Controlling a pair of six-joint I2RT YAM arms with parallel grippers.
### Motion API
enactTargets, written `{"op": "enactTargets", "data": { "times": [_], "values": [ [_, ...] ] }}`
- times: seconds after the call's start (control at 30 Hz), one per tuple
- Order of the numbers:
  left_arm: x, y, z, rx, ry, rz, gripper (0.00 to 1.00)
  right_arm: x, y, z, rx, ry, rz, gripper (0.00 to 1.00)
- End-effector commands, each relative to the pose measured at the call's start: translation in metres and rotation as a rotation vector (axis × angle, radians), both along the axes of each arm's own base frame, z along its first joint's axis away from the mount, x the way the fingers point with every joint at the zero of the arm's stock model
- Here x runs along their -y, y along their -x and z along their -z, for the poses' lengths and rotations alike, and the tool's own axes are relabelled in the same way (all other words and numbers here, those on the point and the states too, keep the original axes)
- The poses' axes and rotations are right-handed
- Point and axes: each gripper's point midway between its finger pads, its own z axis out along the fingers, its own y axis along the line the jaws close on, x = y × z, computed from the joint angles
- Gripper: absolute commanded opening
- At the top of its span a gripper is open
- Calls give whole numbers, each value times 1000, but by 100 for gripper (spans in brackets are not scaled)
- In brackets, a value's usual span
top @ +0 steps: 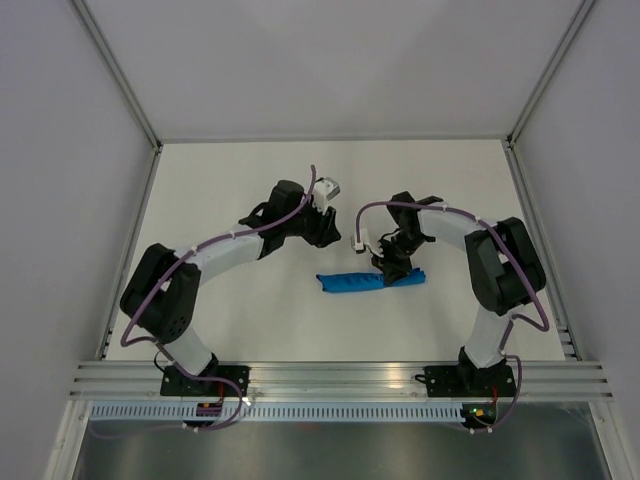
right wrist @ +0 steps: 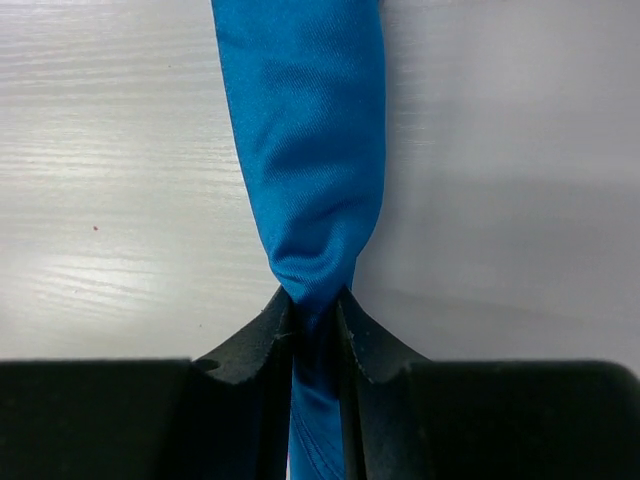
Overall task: Fold the napkin, place the utensils inside, and roll it up
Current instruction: Roll the napkin with the utensil
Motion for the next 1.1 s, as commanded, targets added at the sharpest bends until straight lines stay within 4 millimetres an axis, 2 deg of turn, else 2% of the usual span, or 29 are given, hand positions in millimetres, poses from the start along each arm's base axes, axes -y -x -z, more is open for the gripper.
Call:
{"op": "enactTargets", "data": {
  "times": [0.0, 0.03, 0.07, 0.1, 0.13, 0.17, 0.2, 0.23, 0.3, 0.33, 0.4, 0.43, 0.53, 0.57, 0.63, 0.67, 0.7, 0.73, 0.83, 1.07],
  "values": [
    [-12, -16, -33, 168, 73, -150, 45, 10, 13, 8, -161, 10, -43, 25],
    [-15, -6, -20, 164, 55, -151, 45, 11, 15, 9, -189, 15, -45, 25],
    [-16, -3, -20, 186, 53, -156, 46, 10, 7, 6, -183, 7, -37, 25],
    [-18, -4, -24, 228, 56, -179, 46, 10, 8, 11, -206, 11, -40, 25],
    [-13, 4, -29, 256, 61, -167, 46, 10, 6, 12, -210, 12, -37, 25],
    [-15, 12, -19, 263, 40, -159, 46, 9, 1, 11, -207, 11, -34, 25],
    [-16, 15, -18, 286, 25, -173, 46, 10, 1, 15, -219, 16, -33, 25],
    [-7, 25, -26, 323, 44, -151, 47, 9, 2, 15, -232, 16, -34, 25],
    [-7, 35, -15, 367, -10, -142, 47, 9, 0, 17, -249, 17, -36, 25],
    [7, 50, -13, 383, -14, -90, 48, 8, 0, 18, -258, 18, -37, 26],
    [10, 56, -7, 436, -78, -76, 48, 7, -3, 20, -269, 20, -36, 26],
    [22, 68, -7, 468, -105, -23, 48, 8, -2, 20, -283, 22, -38, 26],
    [40, 84, 8, 495, -181, 64, 49, 7, -4, 22, -302, 23, -37, 27],
    [46, 85, 9, 522, -215, 94, 49, 8, -6, 23, -301, 24, -33, 27],
    [56, 92, 24, 538, -277, 146, 50, 8, -7, 25, -308, 28, -29, 27],
    [62, 92, 22, 562, -295, 178, 50, 8, -9, 26, -312, 29, -26, 27],
    [66, 94, 31, 559, -317, 204, 50, 8, -9, 26, -314, 30, -25, 27],
    [74, 96, 29, 587, -324, 232, 50, 8, -9, 27, -317, 31, -25, 27],
    [84, 98, 38, 598, -352, 292, 51, 8, -11, 28, -320, 34, -18, 27],
    [94, 100, 58, 603, -386, 372, 52, 9, -13, 30, -328, 40, -12, 27]
  ]
}}
